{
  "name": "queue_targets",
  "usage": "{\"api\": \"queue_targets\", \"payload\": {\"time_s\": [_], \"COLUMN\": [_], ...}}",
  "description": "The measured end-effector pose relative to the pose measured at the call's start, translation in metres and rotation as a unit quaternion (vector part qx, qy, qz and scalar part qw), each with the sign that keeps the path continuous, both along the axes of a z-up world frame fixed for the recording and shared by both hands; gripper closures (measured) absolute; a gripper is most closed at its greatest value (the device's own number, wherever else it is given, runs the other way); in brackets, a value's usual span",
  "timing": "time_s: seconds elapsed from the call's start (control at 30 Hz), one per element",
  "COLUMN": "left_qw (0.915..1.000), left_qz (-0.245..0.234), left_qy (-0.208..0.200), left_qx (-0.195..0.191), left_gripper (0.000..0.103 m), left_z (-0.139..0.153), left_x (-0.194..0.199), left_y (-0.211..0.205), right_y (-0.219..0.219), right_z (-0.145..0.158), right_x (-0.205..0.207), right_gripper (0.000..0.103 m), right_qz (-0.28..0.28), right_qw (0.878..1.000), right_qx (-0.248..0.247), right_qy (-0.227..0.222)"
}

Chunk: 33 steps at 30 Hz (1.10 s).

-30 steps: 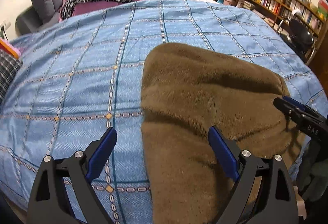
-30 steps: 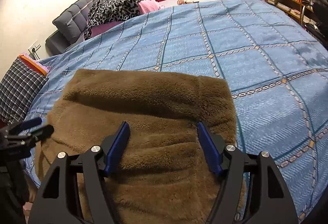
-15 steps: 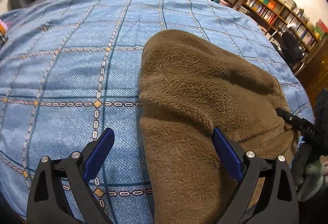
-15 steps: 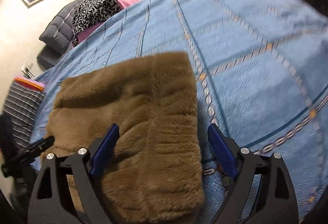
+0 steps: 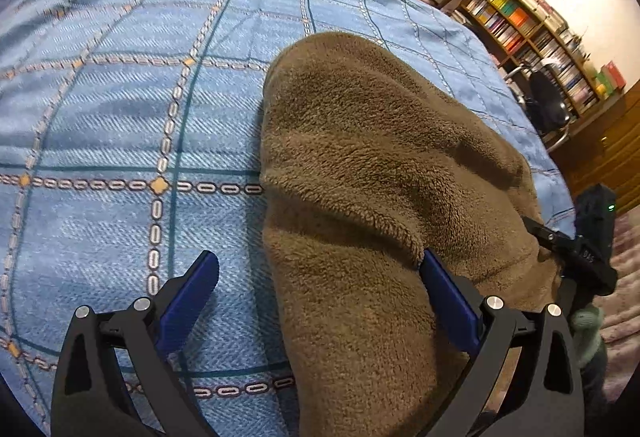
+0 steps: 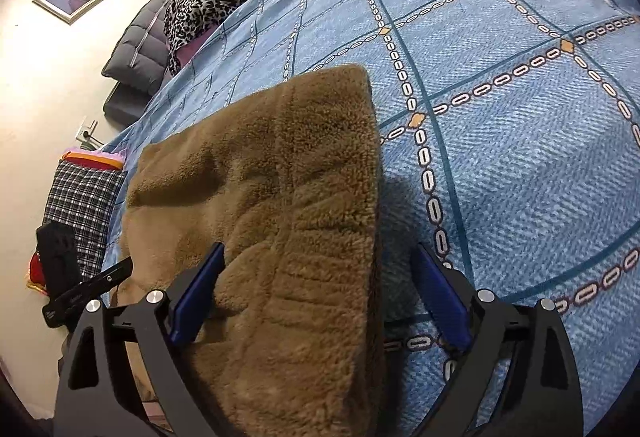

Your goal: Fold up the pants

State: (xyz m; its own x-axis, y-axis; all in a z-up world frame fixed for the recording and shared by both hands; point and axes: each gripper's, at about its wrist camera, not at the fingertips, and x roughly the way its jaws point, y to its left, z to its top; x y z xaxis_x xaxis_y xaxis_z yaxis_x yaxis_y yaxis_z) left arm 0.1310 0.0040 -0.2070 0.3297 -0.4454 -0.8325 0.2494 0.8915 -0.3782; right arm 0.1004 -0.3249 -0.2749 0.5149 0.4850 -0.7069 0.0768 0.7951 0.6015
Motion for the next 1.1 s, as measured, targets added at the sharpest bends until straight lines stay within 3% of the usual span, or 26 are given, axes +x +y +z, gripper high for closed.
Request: {"api": "queue_targets", "payload": {"time_s": [0.23, 0.37, 0.5, 0.63, 0.83, 1.1], "left_qw": [0.9942, 0.9932, 0.9895, 0.9846, 0.9855, 0.9869], "left_qz": [-0.012, -0.03, -0.045, -0.054, -0.051, -0.051], "left_qy": [0.056, 0.053, 0.062, 0.07, 0.05, 0.01], "left_qx": [-0.091, -0.099, -0.123, -0.151, -0.154, -0.153], "left_gripper": [0.005, 0.005, 0.01, 0.025, 0.044, 0.047], "left_z": [-0.02, -0.019, -0.02, -0.02, -0.002, 0.031], "left_x": [0.013, 0.015, 0.016, 0.017, 0.016, 0.042], "left_y": [0.015, 0.011, 0.007, 0.004, 0.005, -0.008], "right_y": [0.002, 0.003, 0.003, 0.001, -0.005, -0.015], "right_z": [0.0, 0.002, -0.001, -0.002, 0.012, 0.051], "right_x": [0.006, 0.012, 0.018, 0.02, 0.016, 0.035], "right_gripper": [0.007, 0.009, 0.032, 0.038, 0.054, 0.056], "right_qz": [0.015, 0.023, 0.043, 0.047, 0.046, 0.036], "right_qw": [1.0, 1.0, 0.998, 0.997, 0.996, 0.996], "right_qx": [0.002, 0.0, 0.047, 0.064, 0.079, 0.068], "right_qy": [0.005, 0.004, 0.014, 0.015, -0.001, -0.049]}}
